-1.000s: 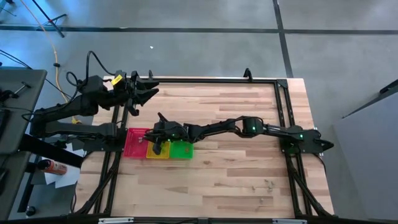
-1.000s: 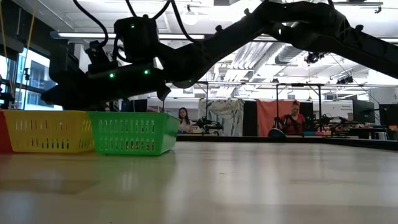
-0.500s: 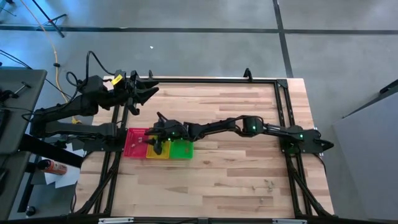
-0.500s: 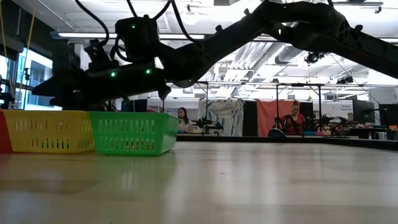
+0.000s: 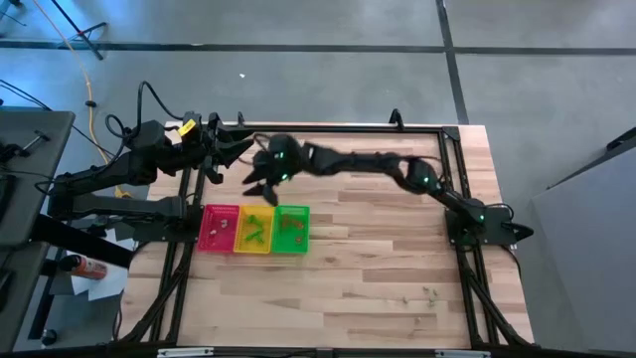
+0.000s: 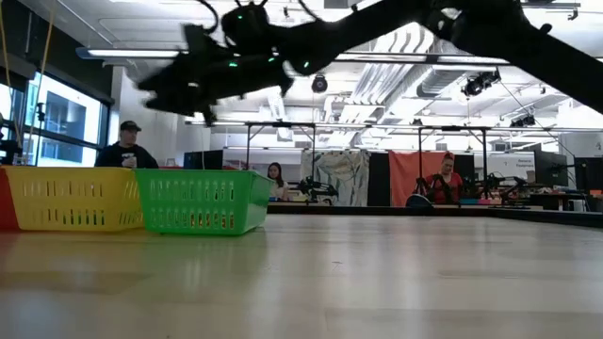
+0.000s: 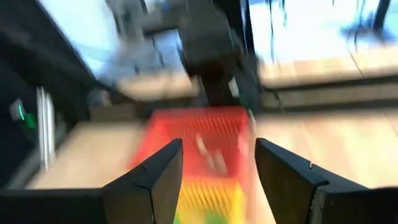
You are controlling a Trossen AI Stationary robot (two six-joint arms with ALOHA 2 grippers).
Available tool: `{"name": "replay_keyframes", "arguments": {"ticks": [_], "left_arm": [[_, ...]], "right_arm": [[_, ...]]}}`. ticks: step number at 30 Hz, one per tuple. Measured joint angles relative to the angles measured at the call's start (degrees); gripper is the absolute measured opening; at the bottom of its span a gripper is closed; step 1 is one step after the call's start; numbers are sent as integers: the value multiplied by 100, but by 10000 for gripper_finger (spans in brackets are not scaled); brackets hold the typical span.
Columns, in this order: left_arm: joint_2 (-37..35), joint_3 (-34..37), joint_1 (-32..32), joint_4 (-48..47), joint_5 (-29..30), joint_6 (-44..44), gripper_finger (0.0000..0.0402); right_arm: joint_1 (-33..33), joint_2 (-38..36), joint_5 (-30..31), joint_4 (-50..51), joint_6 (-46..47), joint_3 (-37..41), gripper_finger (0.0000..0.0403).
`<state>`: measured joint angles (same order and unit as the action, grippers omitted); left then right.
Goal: Sort Halloween decoration
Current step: Put the white skull toy into the red bin
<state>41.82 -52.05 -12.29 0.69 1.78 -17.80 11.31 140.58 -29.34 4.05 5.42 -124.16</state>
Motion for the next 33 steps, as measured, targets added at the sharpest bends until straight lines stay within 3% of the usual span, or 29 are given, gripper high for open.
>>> {"name": "replay_keyframes", "arguments": {"ticks": [6,10,15,19,25,29,33], "left_arm": [[0,0,0,0,12,1,156],[0,0,0,4,60,72,156],[0,0,-1,26,177,192,156],[2,0,-2,50,298,196,156],[17,0,-2,50,321,207,156],[78,0,-2,46,360,380,156],[230,0,-2,41,367,556,156]], "right_arm": [[386,-687,-116,3028,-1761,0,195],[625,-953,-122,4779,-2420,63,195],[858,-1443,-424,5505,-2665,916,195],[893,-2186,-580,4794,-2391,2455,195],[691,-4007,-487,2498,-1096,5486,195],[294,-5346,75,798,227,7132,195],[-317,-6423,1018,-901,1271,8150,195]]}}
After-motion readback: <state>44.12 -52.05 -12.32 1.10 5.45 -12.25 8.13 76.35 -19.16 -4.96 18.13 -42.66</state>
